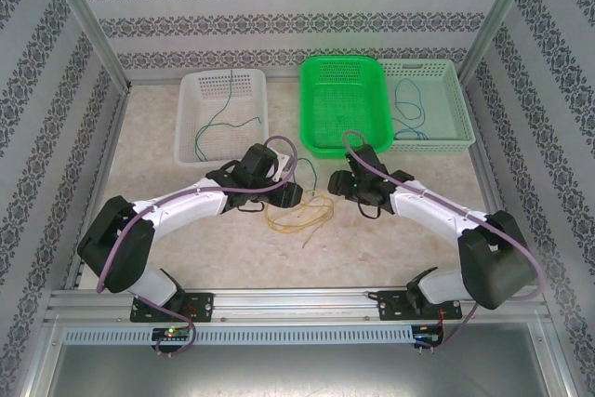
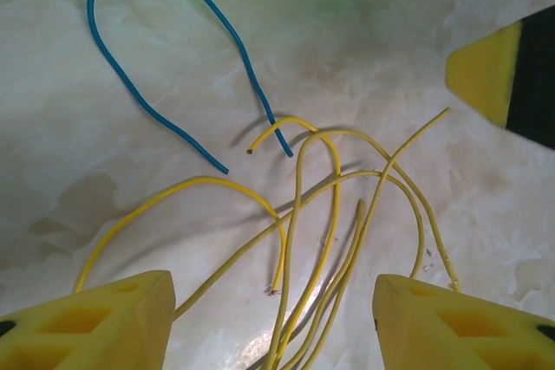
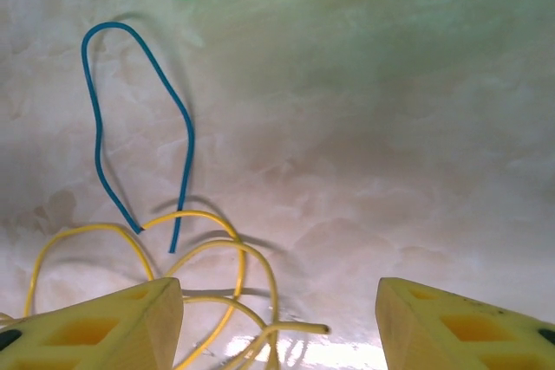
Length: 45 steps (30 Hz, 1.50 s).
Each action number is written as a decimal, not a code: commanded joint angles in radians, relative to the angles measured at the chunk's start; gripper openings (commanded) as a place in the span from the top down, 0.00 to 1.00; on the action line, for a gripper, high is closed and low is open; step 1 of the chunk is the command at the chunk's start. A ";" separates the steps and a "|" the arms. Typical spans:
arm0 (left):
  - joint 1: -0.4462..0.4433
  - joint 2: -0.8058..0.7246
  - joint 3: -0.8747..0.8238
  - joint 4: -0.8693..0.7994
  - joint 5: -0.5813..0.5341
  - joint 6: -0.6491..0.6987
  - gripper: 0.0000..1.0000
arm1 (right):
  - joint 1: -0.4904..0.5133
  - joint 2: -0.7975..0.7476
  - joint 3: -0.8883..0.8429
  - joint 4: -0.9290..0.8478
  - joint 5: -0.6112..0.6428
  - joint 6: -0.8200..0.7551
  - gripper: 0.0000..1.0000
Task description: Untangle the cables
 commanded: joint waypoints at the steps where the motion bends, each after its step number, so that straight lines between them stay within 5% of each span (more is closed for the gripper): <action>1: 0.010 -0.032 0.004 -0.005 -0.019 -0.017 0.37 | 0.030 0.043 -0.020 0.033 0.074 0.091 0.39; 16: 0.011 0.071 0.101 -0.082 -0.055 -0.051 0.33 | 0.100 0.137 -0.038 0.066 0.144 0.180 0.46; 23: 0.013 0.140 0.155 -0.146 -0.076 -0.087 0.33 | 0.102 0.142 -0.047 0.033 0.216 0.166 0.86; 27: 0.013 0.214 0.227 -0.182 -0.068 -0.112 0.34 | 0.101 0.089 -0.073 -0.011 0.252 0.148 1.00; 45: 0.014 0.492 0.466 -0.317 -0.176 -0.144 0.37 | 0.106 -0.171 -0.204 -0.138 0.319 0.038 1.00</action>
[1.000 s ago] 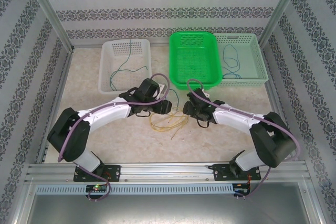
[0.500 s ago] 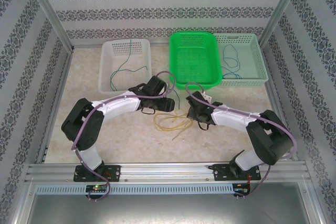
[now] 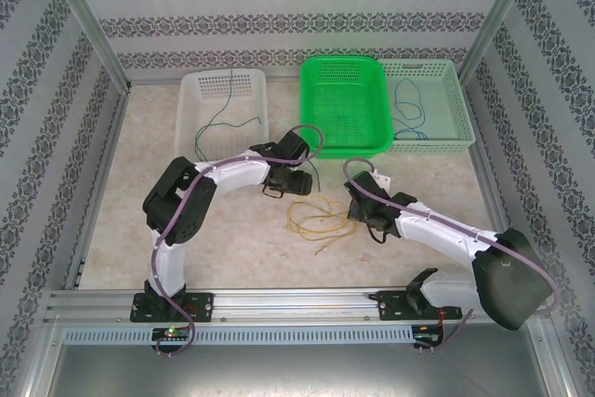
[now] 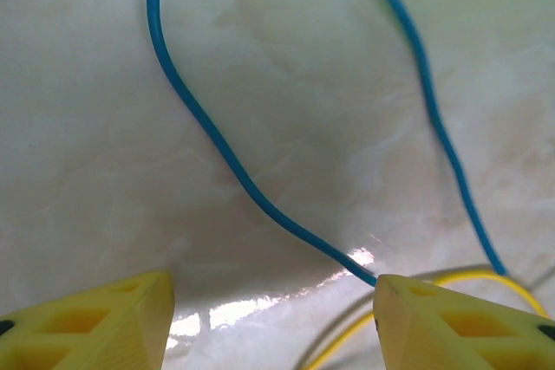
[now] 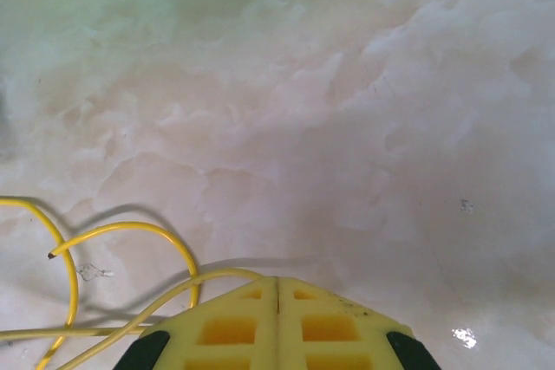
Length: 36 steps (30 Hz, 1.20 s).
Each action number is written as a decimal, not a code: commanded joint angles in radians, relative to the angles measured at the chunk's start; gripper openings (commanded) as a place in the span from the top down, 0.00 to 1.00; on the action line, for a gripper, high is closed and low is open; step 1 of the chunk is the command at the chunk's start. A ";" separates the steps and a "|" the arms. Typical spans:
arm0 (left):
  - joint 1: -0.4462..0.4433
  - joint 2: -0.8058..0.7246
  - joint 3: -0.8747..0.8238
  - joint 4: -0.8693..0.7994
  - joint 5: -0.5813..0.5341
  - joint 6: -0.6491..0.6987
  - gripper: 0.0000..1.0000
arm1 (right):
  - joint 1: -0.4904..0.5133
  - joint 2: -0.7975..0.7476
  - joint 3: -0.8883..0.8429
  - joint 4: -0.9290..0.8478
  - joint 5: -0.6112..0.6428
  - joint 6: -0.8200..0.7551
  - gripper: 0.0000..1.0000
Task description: Untangle the cables
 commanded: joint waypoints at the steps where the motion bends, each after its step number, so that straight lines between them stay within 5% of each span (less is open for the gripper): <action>1: 0.015 0.027 0.049 -0.047 -0.035 -0.027 0.37 | 0.015 -0.025 -0.028 -0.029 0.030 -0.021 0.99; 13: 0.016 0.076 0.079 -0.049 -0.032 -0.088 0.43 | 0.015 -0.093 -0.068 -0.033 0.047 -0.012 0.96; 23: 0.009 0.110 0.093 -0.137 -0.097 0.002 0.84 | 0.007 -0.119 -0.085 -0.039 0.067 -0.009 0.95; 31: 0.009 0.046 -0.014 -0.108 -0.094 0.015 1.00 | 0.003 -0.128 -0.084 -0.050 0.071 -0.012 0.94; 33: 0.006 0.015 -0.040 -0.095 -0.103 0.016 1.00 | 0.000 -0.135 -0.077 -0.054 0.075 -0.021 0.90; 36: 0.001 -0.033 -0.065 -0.084 -0.117 0.036 1.00 | 0.001 -0.169 -0.065 -0.042 0.070 -0.045 0.70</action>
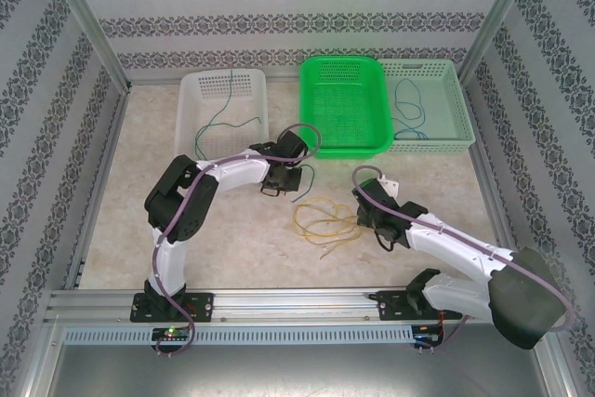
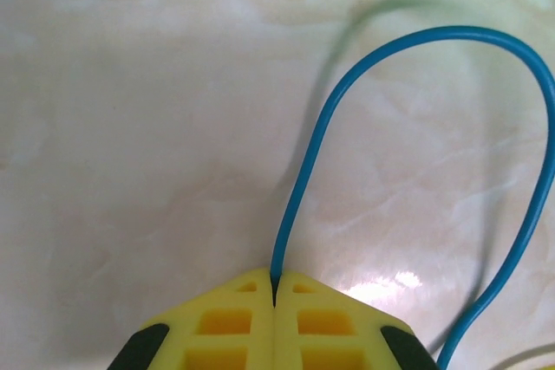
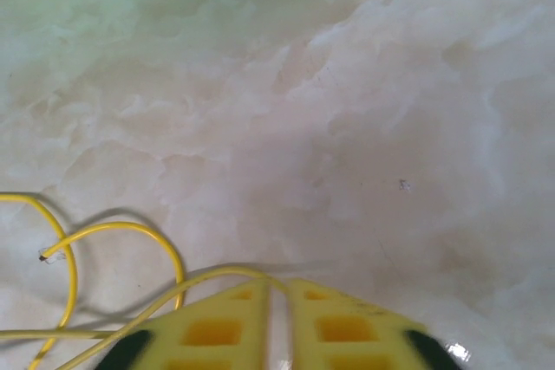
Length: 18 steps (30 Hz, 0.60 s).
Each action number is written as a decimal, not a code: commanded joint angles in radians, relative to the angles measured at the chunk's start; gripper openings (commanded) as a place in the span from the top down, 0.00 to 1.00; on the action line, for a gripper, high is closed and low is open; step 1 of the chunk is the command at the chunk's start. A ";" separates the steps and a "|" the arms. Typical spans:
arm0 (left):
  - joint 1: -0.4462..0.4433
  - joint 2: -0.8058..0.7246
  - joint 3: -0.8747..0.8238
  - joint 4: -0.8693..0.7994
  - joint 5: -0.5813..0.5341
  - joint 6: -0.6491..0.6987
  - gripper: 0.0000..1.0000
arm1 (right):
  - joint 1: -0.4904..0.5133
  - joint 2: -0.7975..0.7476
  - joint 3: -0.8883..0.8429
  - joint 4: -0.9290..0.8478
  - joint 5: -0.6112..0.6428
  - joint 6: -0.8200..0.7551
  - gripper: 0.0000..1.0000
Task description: Untangle the cables
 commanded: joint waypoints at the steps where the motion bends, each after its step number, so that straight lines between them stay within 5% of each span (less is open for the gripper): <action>1: -0.014 -0.048 -0.055 -0.069 -0.017 0.047 1.00 | 0.002 -0.056 0.005 -0.009 0.028 -0.035 0.65; 6: -0.029 -0.128 -0.087 -0.054 -0.042 0.074 1.00 | 0.002 -0.205 -0.013 0.037 0.012 -0.045 0.38; 12: -0.049 -0.225 -0.139 0.020 -0.048 0.095 1.00 | -0.004 -0.347 -0.057 0.141 -0.116 -0.064 0.31; 18: -0.064 -0.310 -0.176 0.104 -0.048 0.102 1.00 | -0.006 -0.260 -0.048 0.314 -0.314 -0.054 0.28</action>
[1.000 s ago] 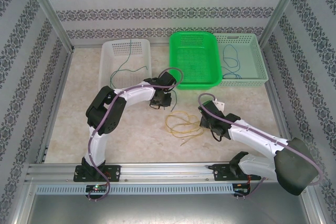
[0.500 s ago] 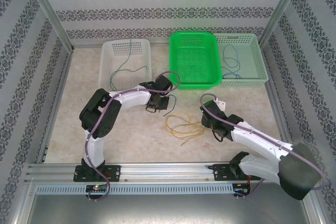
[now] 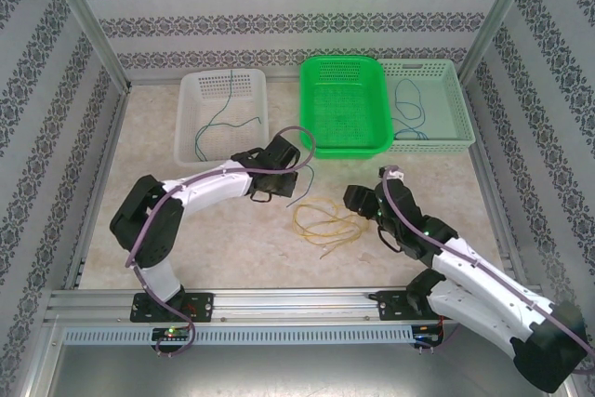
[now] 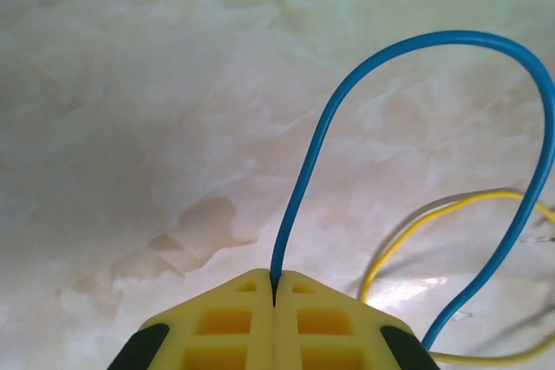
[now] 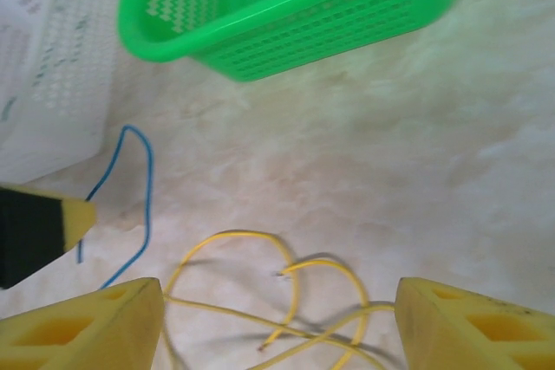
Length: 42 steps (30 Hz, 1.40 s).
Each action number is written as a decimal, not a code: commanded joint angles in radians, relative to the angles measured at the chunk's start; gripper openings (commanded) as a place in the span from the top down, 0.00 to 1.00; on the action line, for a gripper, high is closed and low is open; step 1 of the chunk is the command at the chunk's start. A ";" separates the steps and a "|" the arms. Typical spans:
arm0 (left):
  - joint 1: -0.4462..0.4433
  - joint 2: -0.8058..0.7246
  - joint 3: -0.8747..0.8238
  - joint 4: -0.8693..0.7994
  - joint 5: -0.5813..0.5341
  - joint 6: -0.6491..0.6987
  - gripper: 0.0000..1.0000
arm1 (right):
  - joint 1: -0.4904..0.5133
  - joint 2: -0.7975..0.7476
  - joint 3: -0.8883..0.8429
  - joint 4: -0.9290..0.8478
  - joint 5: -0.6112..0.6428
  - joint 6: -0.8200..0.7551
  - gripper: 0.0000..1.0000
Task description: Untangle the cables
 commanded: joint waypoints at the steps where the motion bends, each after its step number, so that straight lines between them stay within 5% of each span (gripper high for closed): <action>1: -0.016 -0.055 -0.021 0.080 -0.016 0.028 1.00 | -0.004 0.065 0.000 0.147 -0.147 -0.006 0.28; 13: -0.027 -0.141 -0.092 0.189 0.047 -0.018 1.00 | 0.013 0.316 0.078 0.415 -0.291 -0.001 0.29; 24: -0.049 -0.190 -0.137 0.275 0.081 -0.014 1.00 | 0.018 0.468 0.136 0.470 -0.299 -0.026 0.38; 26: -0.049 -0.210 -0.155 0.284 0.080 -0.011 1.00 | 0.017 0.485 0.152 0.471 -0.308 -0.041 0.45; 30: -0.049 -0.227 -0.167 0.252 0.043 0.009 1.00 | 0.018 0.504 0.177 0.444 -0.344 -0.068 0.82; 33: -0.049 -0.244 -0.179 0.246 0.010 0.052 1.00 | 0.016 0.510 0.192 0.375 -0.397 -0.101 0.99; 42: -0.038 -0.251 -0.141 0.184 -0.109 0.267 1.00 | 0.001 0.513 0.293 -0.091 -0.554 -0.338 1.00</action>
